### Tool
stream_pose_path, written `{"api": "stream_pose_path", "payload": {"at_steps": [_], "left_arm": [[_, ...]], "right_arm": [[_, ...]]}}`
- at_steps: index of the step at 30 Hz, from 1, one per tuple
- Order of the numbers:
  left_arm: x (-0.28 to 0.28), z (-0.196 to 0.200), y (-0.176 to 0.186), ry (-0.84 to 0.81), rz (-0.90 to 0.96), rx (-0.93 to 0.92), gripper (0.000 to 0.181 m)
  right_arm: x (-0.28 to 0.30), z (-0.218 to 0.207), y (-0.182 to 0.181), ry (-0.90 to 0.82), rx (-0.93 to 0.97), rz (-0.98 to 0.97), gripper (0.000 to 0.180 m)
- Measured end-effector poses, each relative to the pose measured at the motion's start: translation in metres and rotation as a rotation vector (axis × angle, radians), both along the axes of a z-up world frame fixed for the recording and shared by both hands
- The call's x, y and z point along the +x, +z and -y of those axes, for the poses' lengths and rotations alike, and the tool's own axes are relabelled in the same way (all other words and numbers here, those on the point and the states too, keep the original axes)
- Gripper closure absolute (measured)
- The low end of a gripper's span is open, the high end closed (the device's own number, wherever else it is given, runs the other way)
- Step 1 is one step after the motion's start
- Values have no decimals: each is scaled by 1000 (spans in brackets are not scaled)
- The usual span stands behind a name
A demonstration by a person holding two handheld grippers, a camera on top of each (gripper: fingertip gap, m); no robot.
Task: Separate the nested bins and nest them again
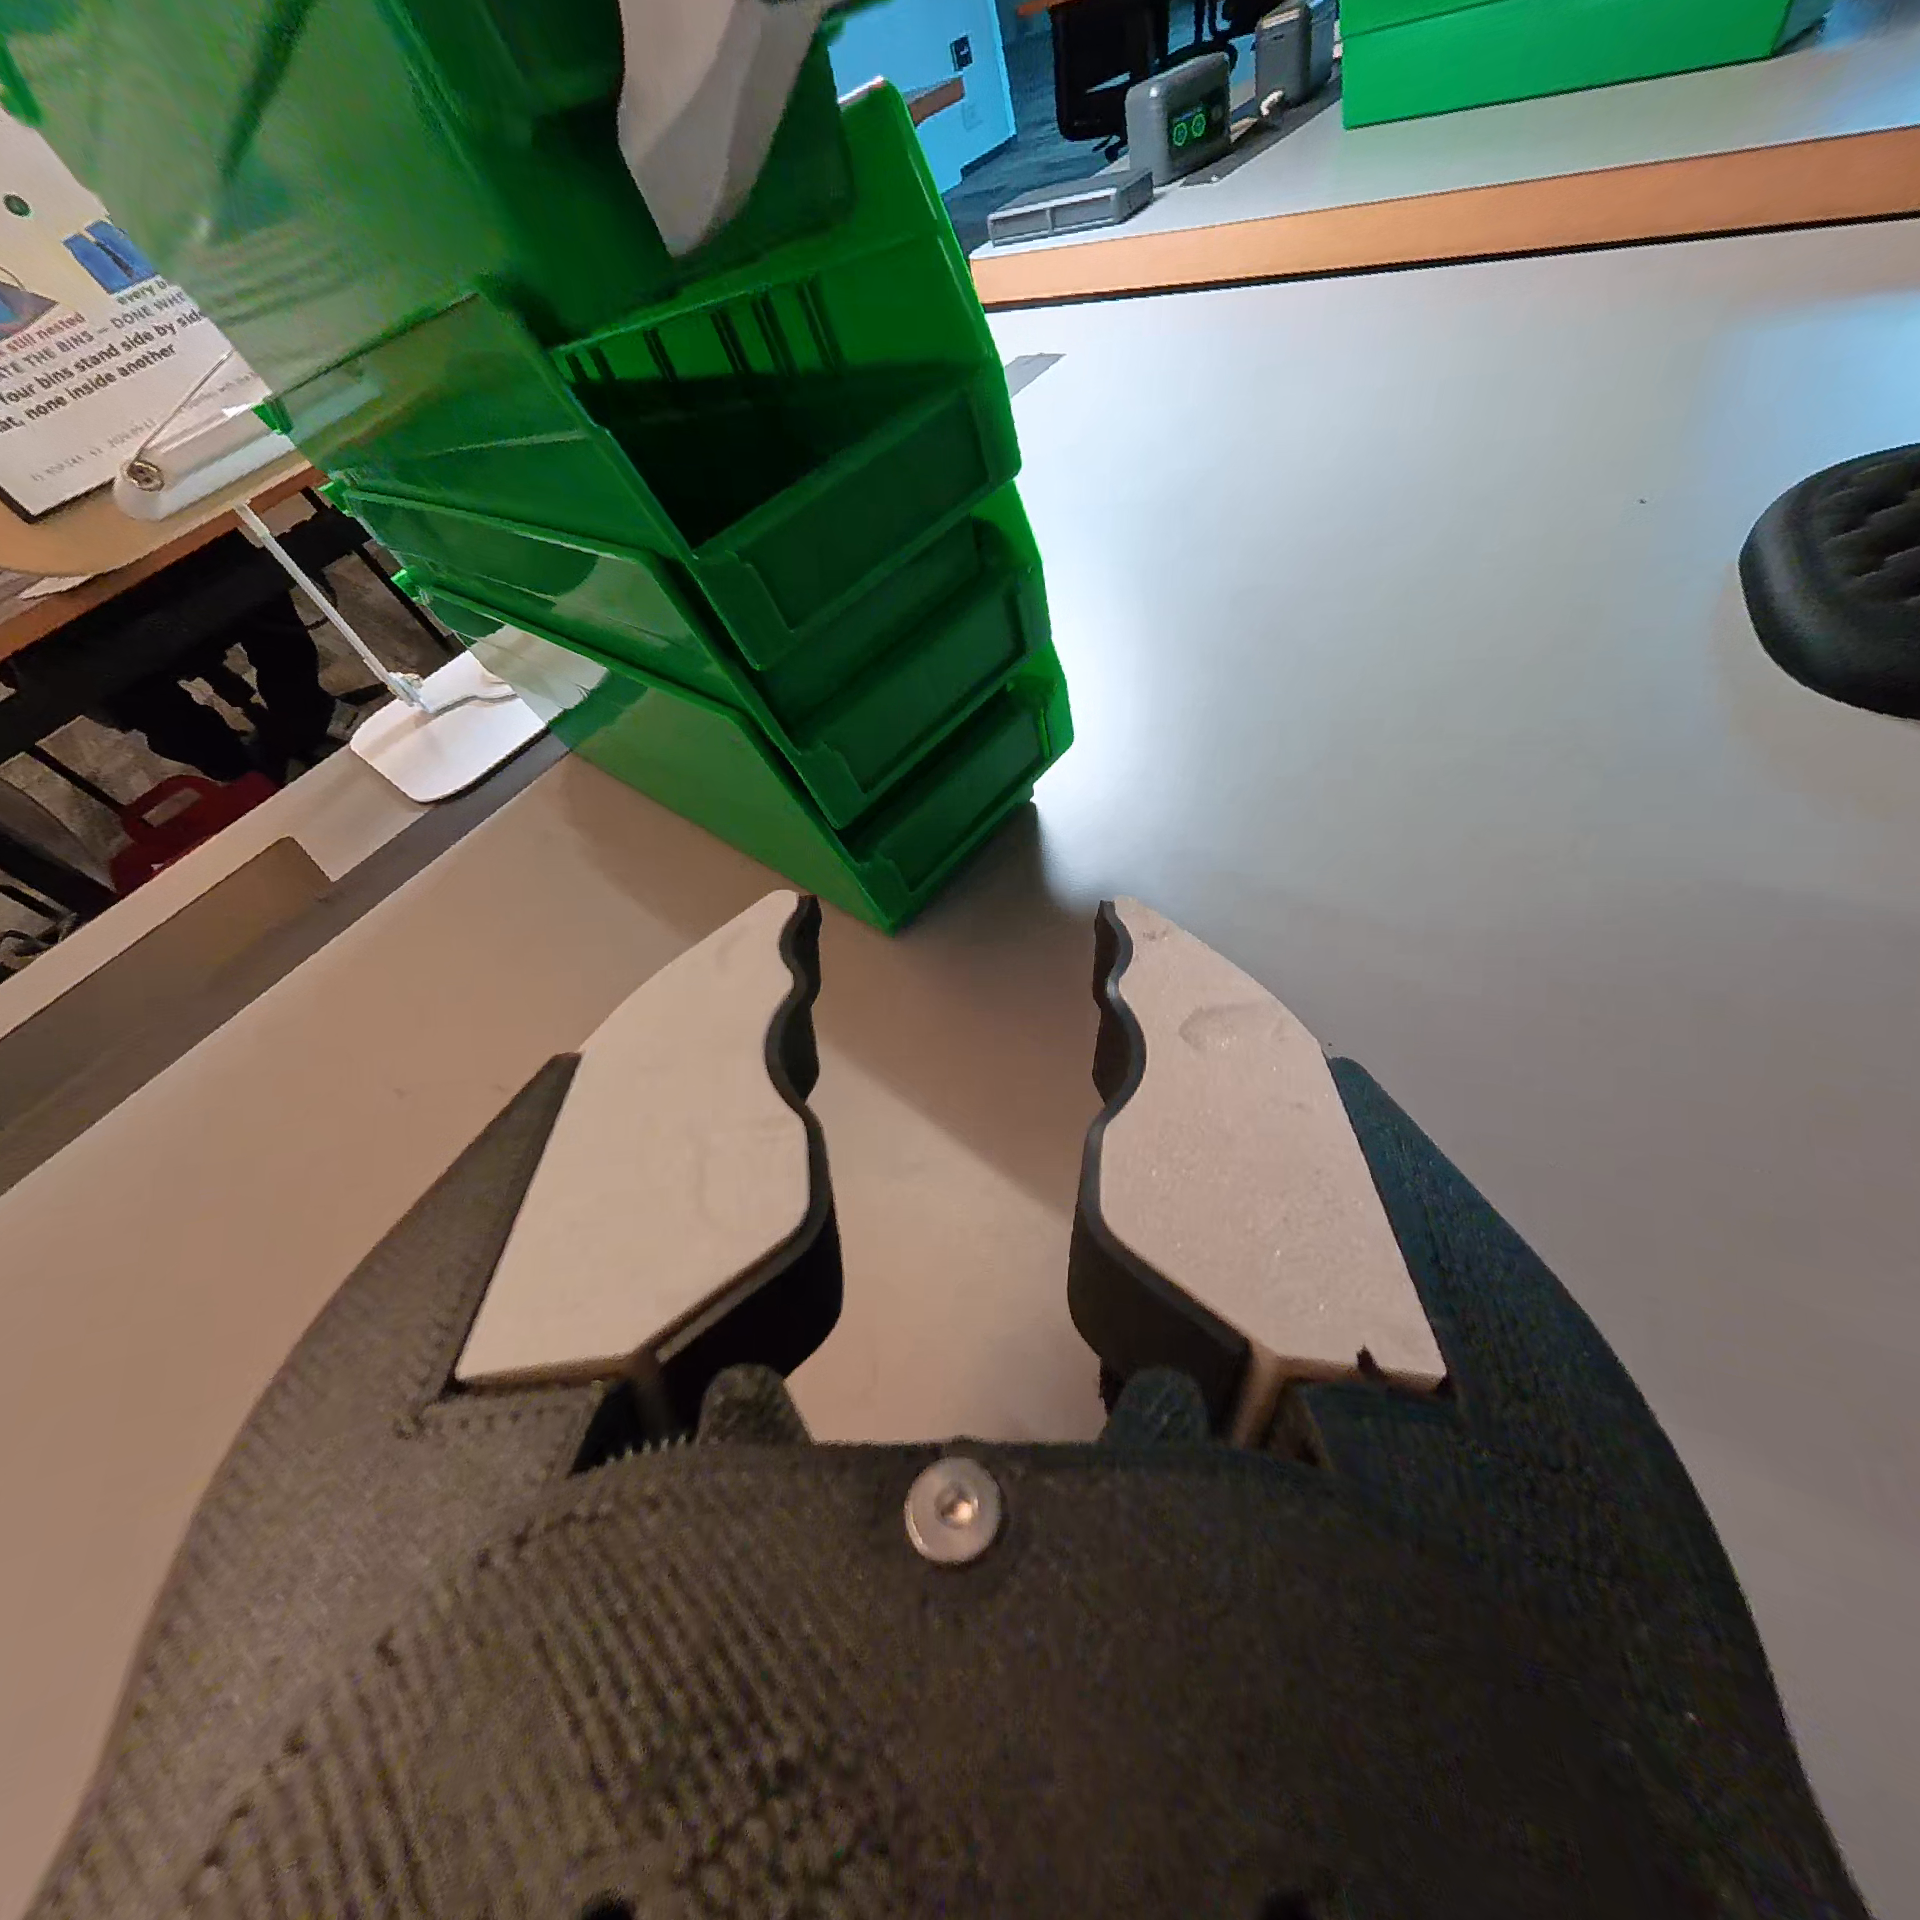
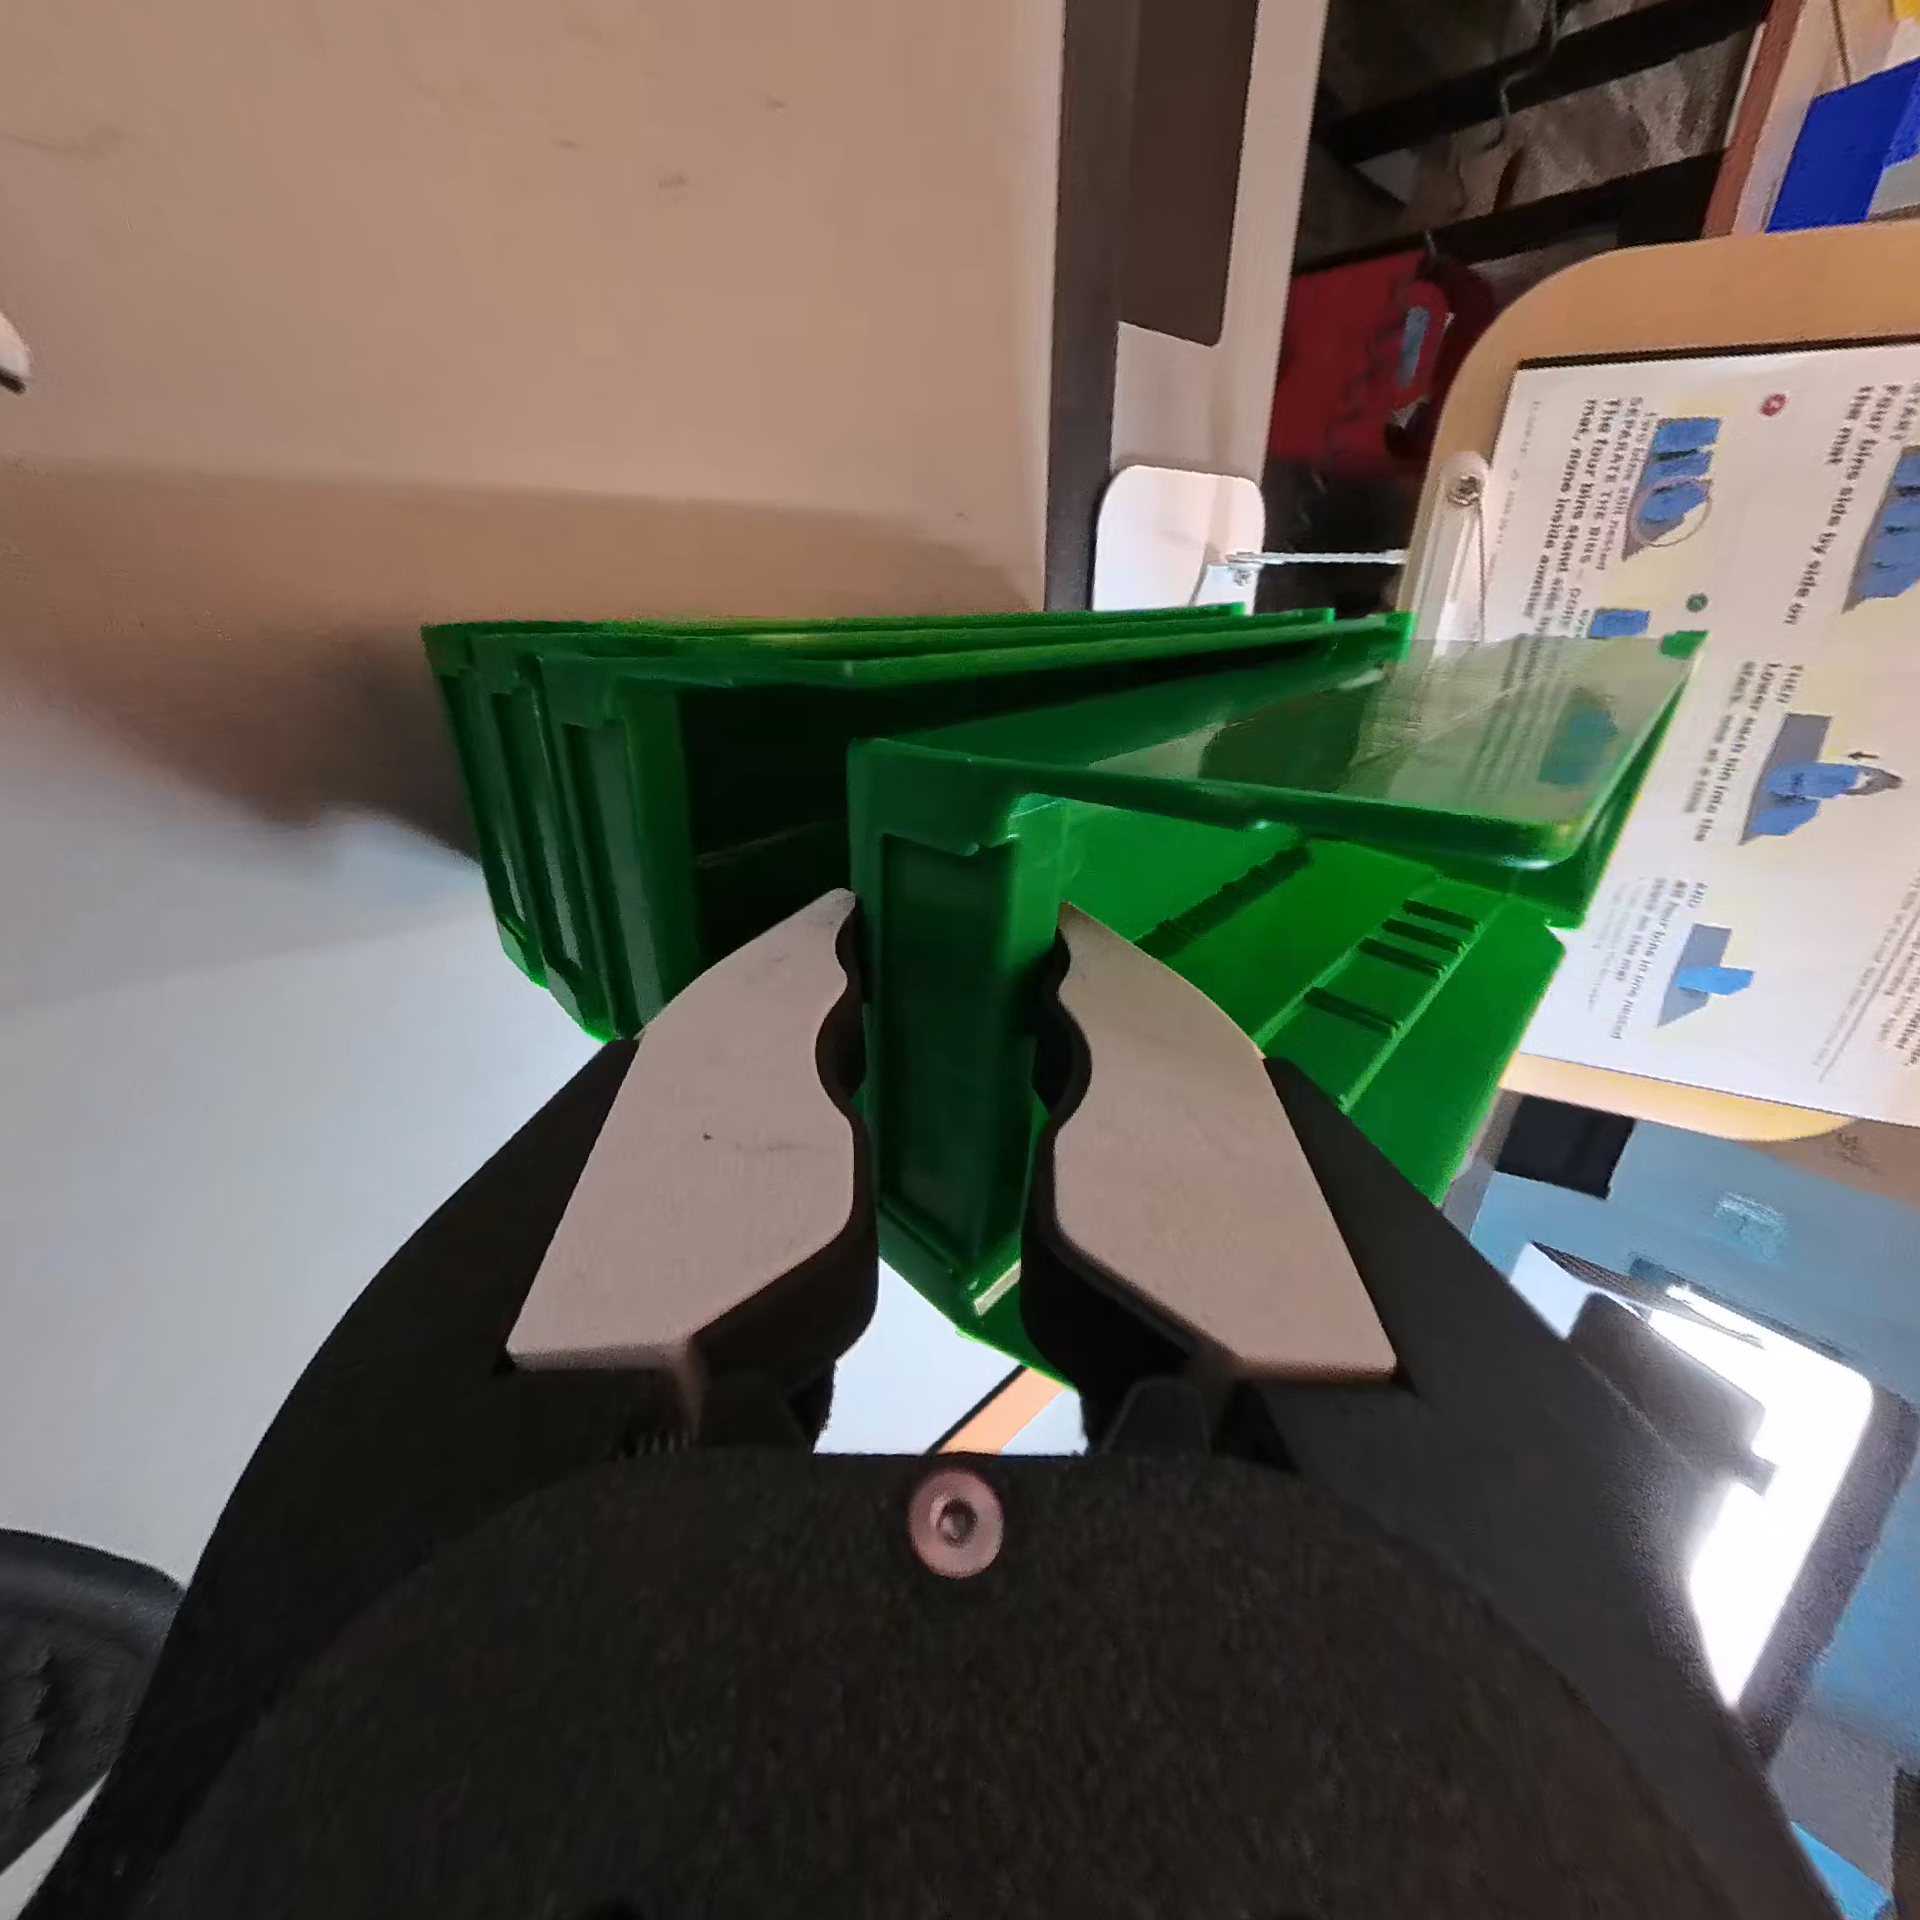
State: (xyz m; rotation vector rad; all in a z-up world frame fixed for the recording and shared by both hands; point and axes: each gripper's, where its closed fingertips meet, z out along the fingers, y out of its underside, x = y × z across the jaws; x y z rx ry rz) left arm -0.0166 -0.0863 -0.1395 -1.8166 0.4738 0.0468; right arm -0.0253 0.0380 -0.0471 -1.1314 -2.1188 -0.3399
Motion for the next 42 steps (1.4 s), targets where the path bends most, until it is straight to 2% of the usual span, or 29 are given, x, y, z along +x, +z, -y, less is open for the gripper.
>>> {"api": "stream_pose_path", "payload": {"at_steps": [5,21,23,28,34,42], "left_arm": [[0,0,2,1,0,7,130],[2,1,0,-9,-2,2,130],[3,1,-1,-10,-2,0,130],[2,1,0,-9,-2,4,130],[1,1,4,-5,16,14,130],[-12,0,18,35,79,58,130]], "right_arm": [[-3,3,-14,17,23,15,151],[-1,9,-23,49,36,52,145],[-2,8,-20,58,64,42,136],[1,21,-7,77,15,-2,129],[11,36,22,90,-103,-194,129],[59,31,53,27,-311,-770,134]]}}
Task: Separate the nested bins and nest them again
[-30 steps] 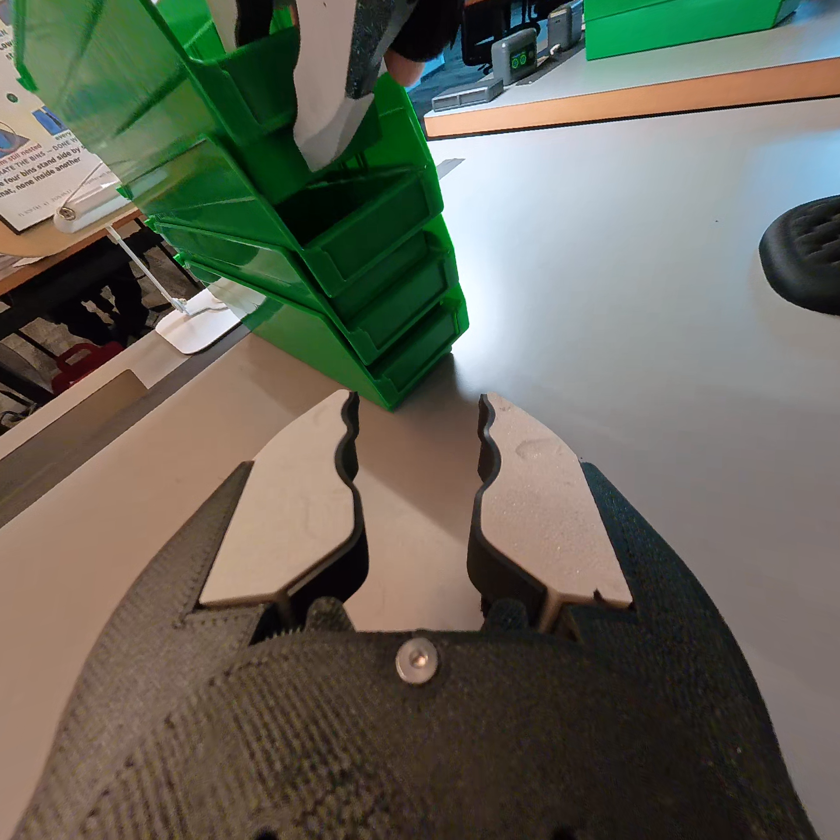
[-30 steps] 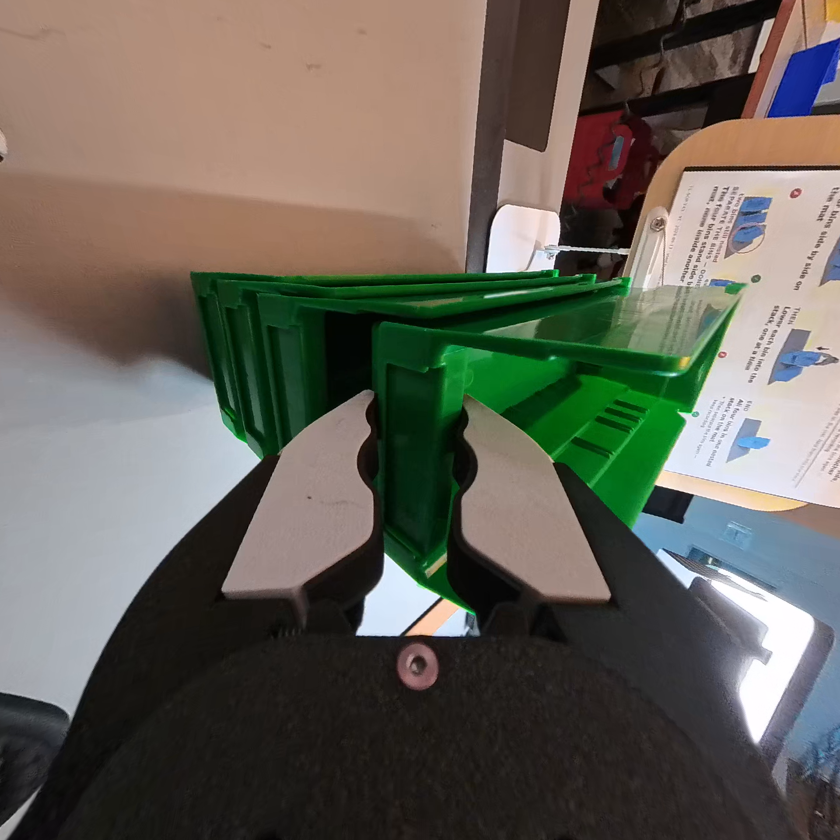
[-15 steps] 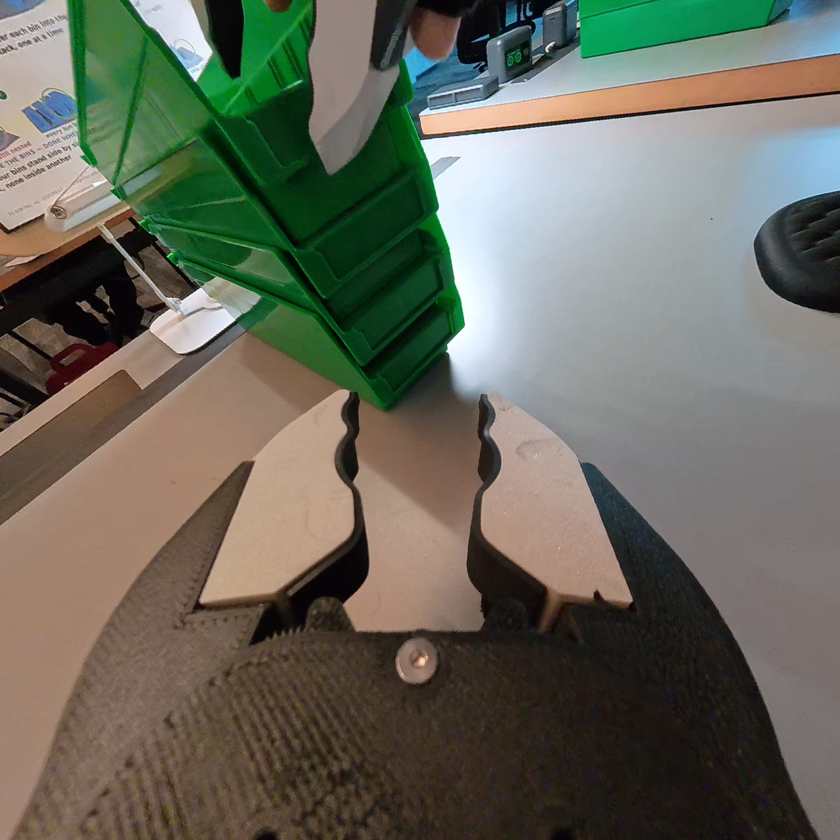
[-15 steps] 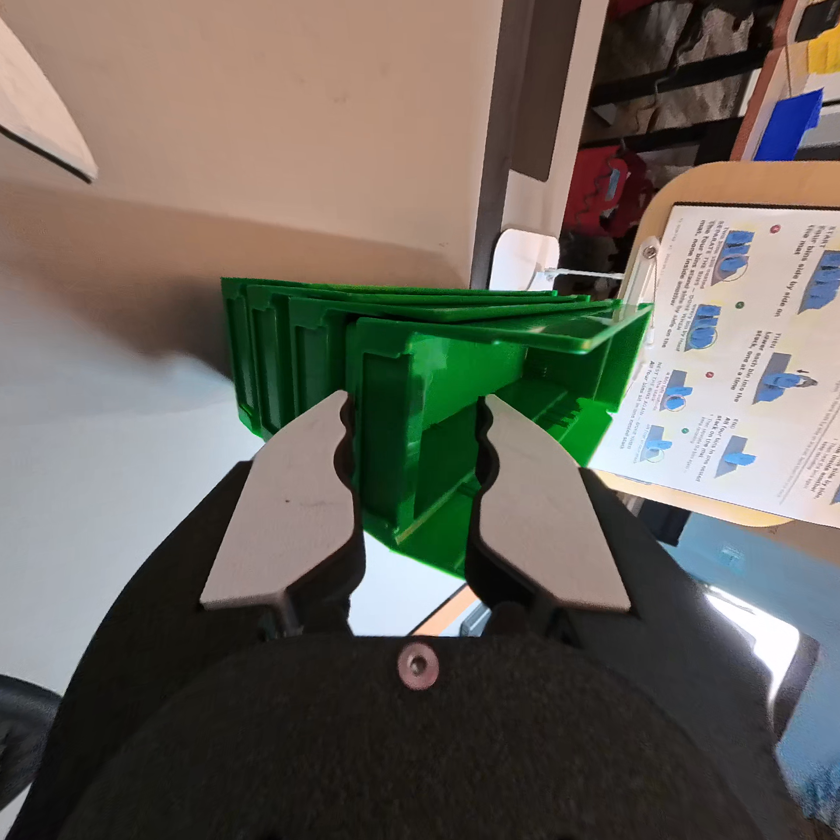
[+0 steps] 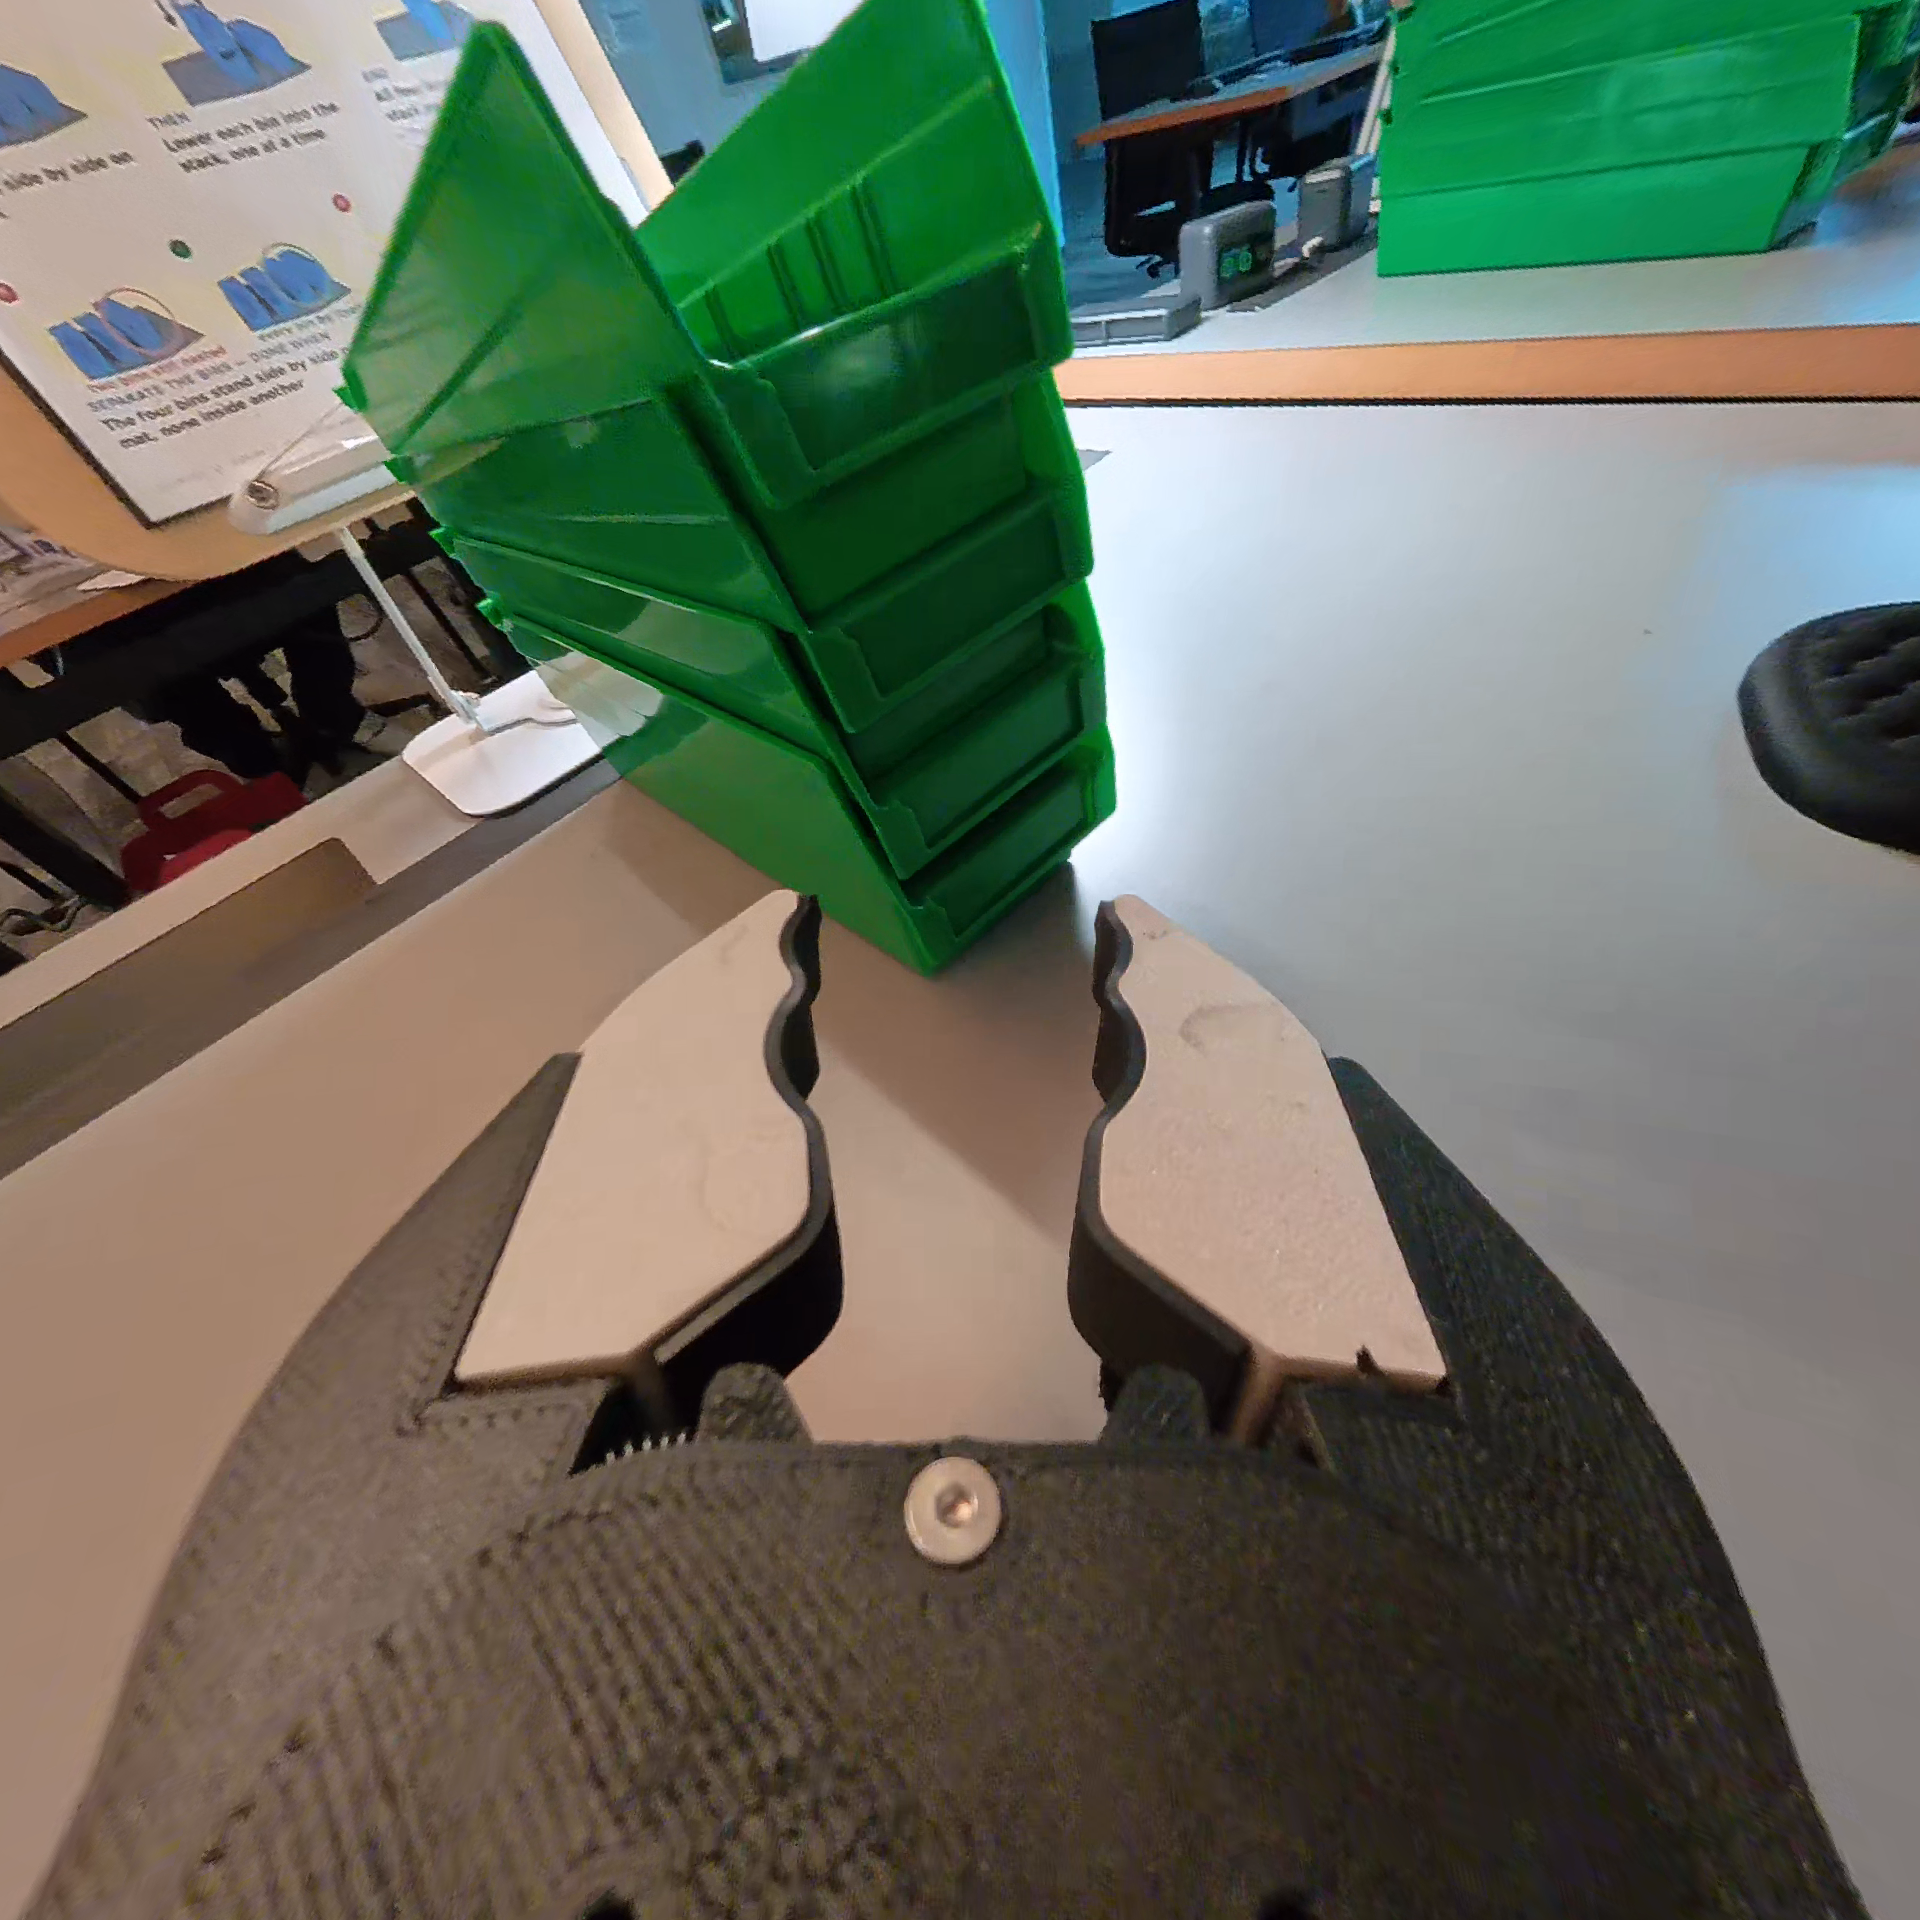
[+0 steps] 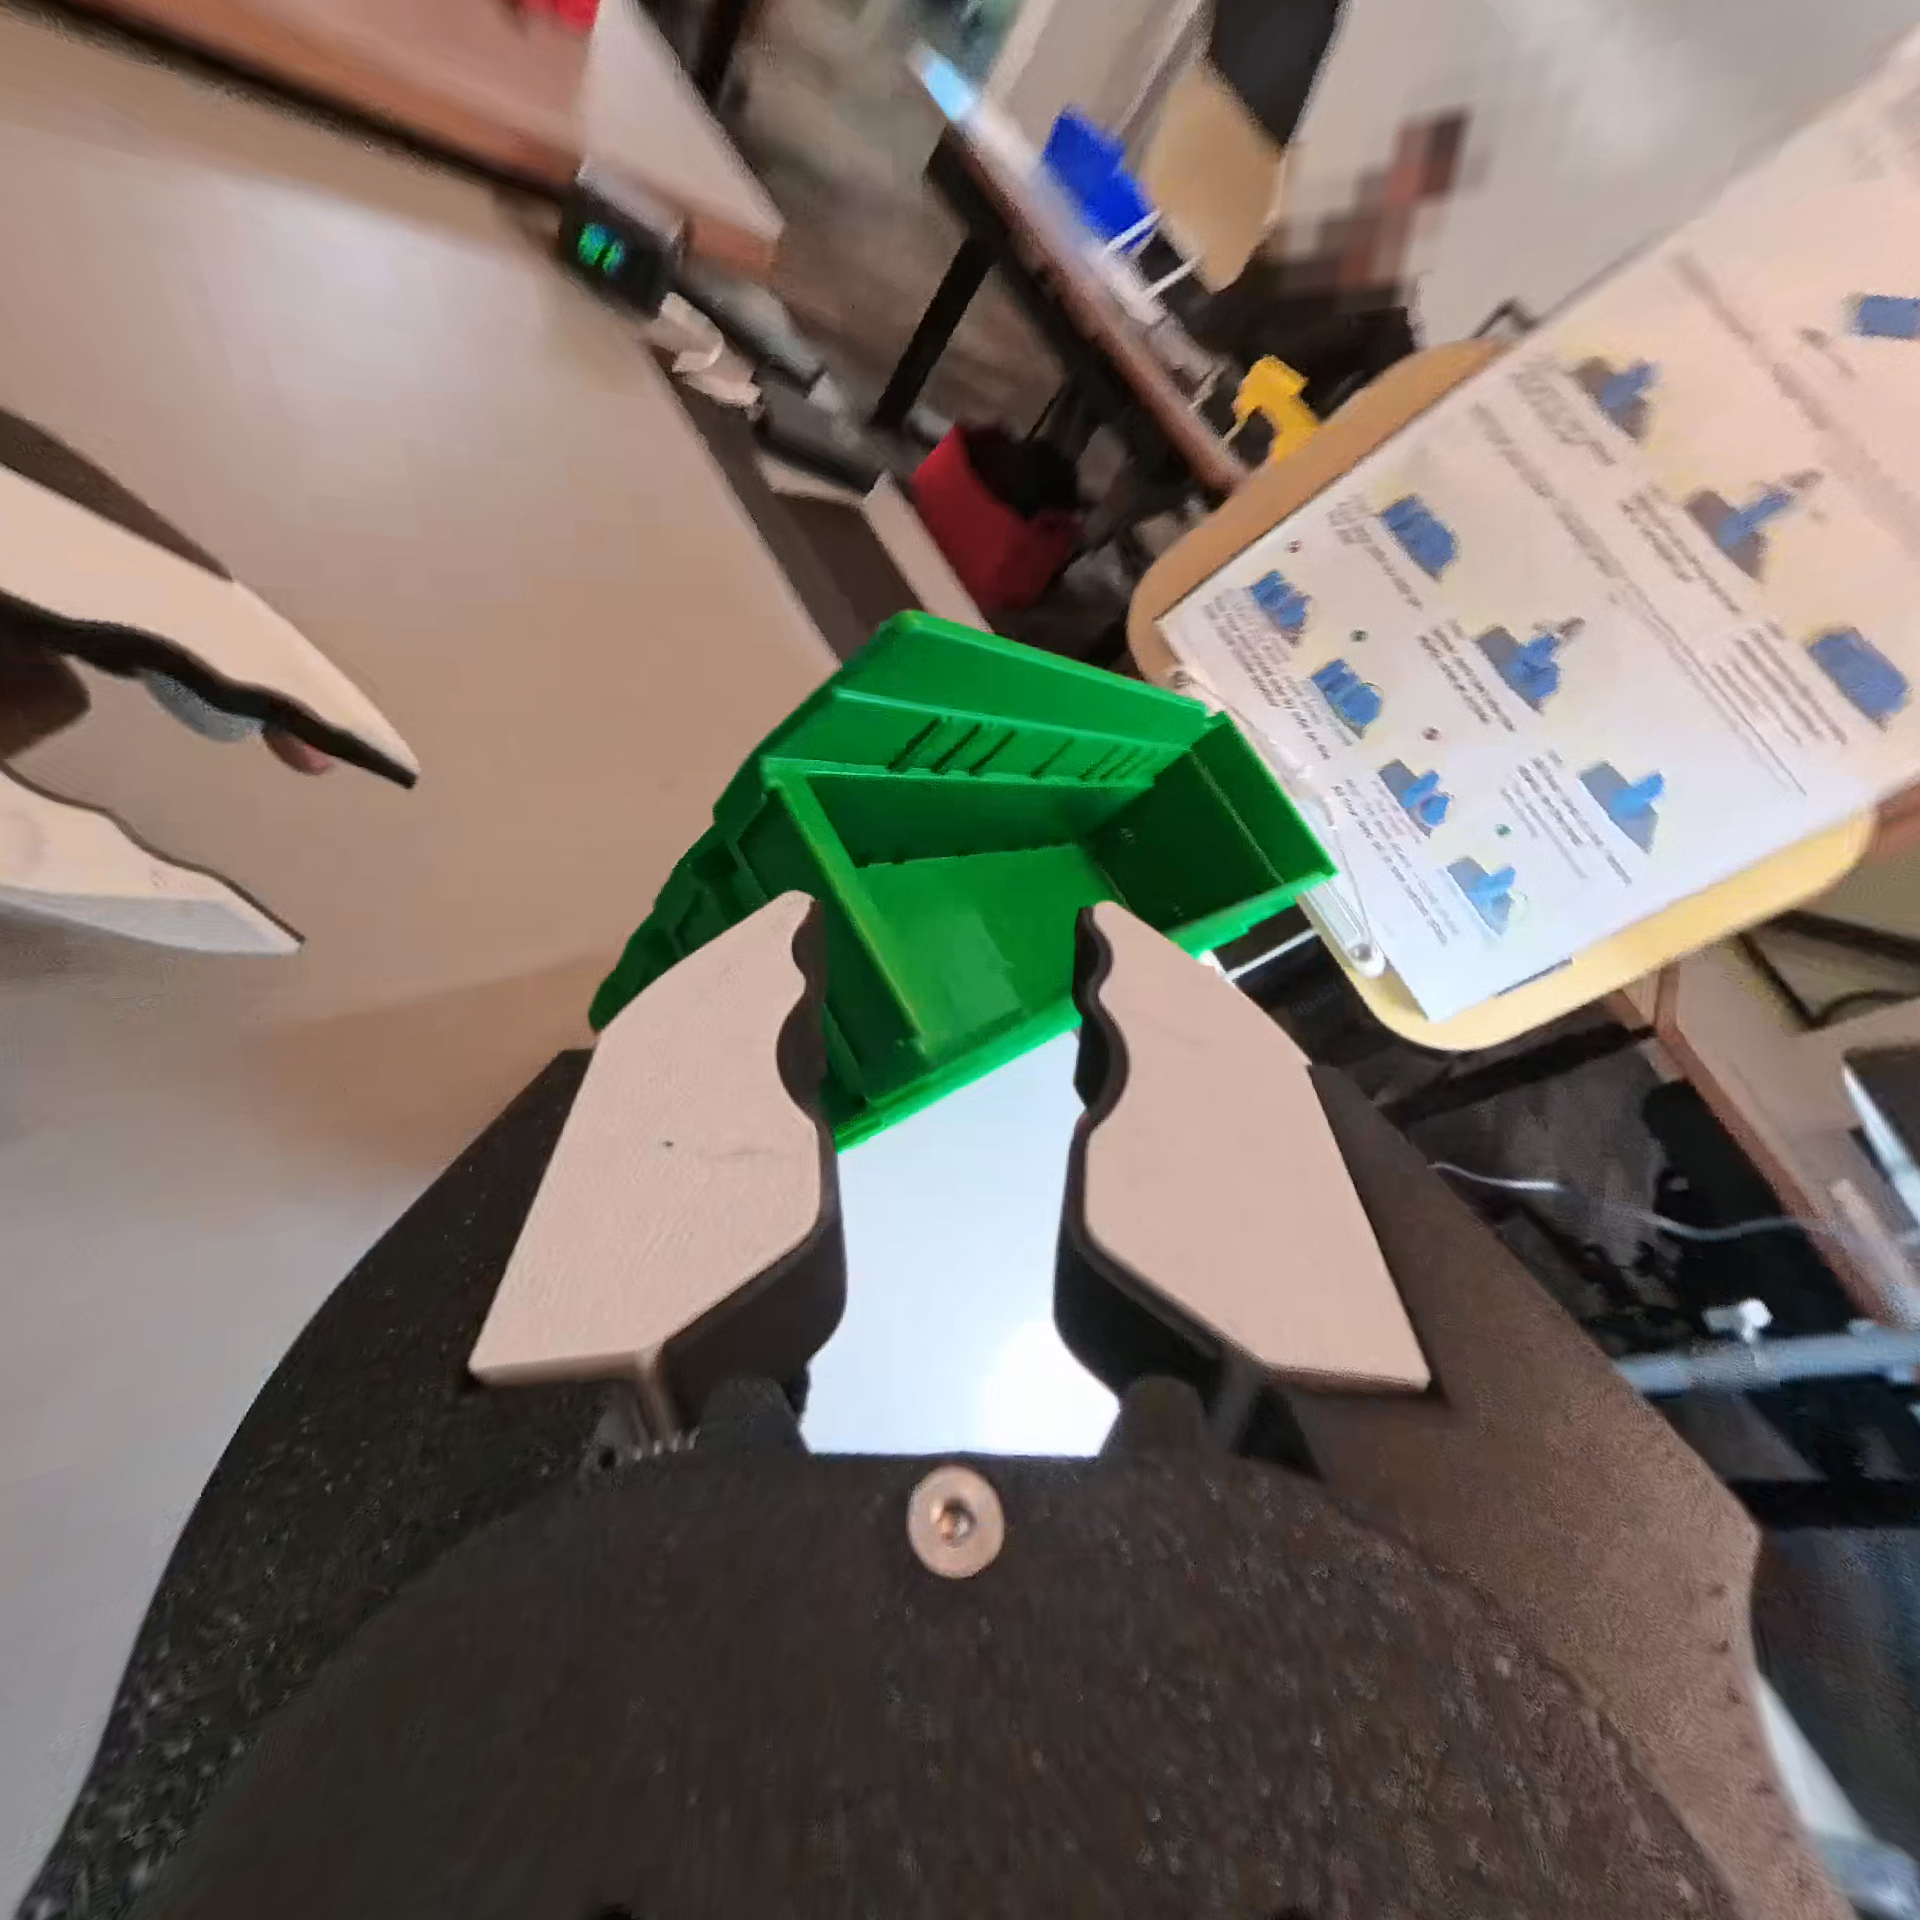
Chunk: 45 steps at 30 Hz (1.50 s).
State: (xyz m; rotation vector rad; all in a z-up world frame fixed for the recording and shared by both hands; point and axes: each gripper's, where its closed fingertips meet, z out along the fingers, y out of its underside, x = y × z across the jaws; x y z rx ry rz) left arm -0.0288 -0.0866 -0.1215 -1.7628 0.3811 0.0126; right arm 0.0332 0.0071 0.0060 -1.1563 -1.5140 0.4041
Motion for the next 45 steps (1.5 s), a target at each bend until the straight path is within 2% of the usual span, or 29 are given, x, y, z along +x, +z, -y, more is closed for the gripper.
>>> {"api": "stream_pose_path", "payload": {"at_steps": [3,6,10,14,17,21,25,33,39,43,45], "left_arm": [[-7,-2,5,20,14,14,130],[-14,-3,7,37,31,24,130],[-24,-8,8,58,52,47,130],[-37,-15,12,66,60,125,126],[-47,-21,6,72,86,126,123],[-58,-27,-1,86,96,124,123],[-62,-31,-13,88,102,74,125],[-57,-30,-22,36,92,19,127],[-56,-28,-21,6,68,72,130],[-62,-38,-22,4,85,106,134],[-61,-51,-16,-17,51,148,136]], "right_arm": [[31,-14,-14,-69,-59,-154,135],[53,-31,-51,-117,-177,-238,132],[58,-41,-106,-124,-337,-338,123],[49,-38,-142,-111,-419,-389,119],[47,-37,-137,-101,-357,-378,116],[46,-39,-152,-93,-404,-329,111],[47,-41,-151,-91,-323,-307,112],[41,-33,-161,-65,-326,-261,118],[40,-29,-153,-53,-316,-334,124],[39,-27,-145,-21,-460,-384,119],[42,-36,-143,-53,-455,-410,121]]}}
